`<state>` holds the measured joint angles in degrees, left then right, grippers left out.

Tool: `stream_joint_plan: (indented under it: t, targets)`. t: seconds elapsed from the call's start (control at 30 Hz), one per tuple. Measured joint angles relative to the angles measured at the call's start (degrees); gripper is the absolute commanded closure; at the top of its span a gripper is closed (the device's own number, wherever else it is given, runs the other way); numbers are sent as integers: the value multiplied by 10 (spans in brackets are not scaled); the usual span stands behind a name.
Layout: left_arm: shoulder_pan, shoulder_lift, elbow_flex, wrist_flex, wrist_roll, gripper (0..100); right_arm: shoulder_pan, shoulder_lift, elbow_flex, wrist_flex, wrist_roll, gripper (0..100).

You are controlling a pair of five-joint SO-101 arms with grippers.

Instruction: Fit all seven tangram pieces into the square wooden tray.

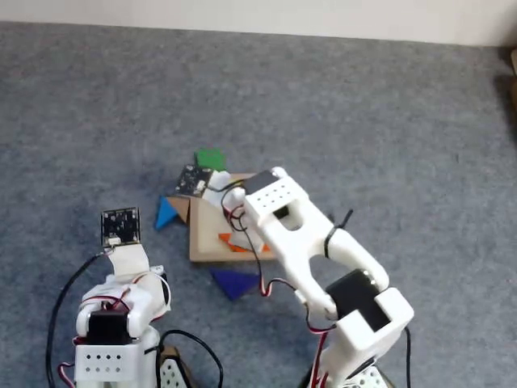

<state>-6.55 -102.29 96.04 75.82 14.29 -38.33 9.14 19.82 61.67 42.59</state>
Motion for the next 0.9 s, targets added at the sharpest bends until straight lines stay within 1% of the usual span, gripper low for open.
stream_joint_plan:
  t: [0.17, 0.4, 0.5, 0.6, 0.77, 0.9]
  targets:
    - [0, 0, 0, 0, 0, 995, 11, 0, 0, 11, 5, 993]
    - [0, 0, 0, 0, 0, 995, 28, -25, -2, 84, 5, 993]
    - [0, 0, 0, 0, 0, 995, 43, -84, -2, 96, 4, 993]
    - [0, 0, 0, 0, 0, 995, 54, -152, 18, 102, -29, 993]
    - [0, 0, 0, 0, 0, 995, 67, -271, 102, 103, -65, 993]
    - [0, 0, 0, 0, 0, 995, 98, -372, 177, 104, -79, 993]
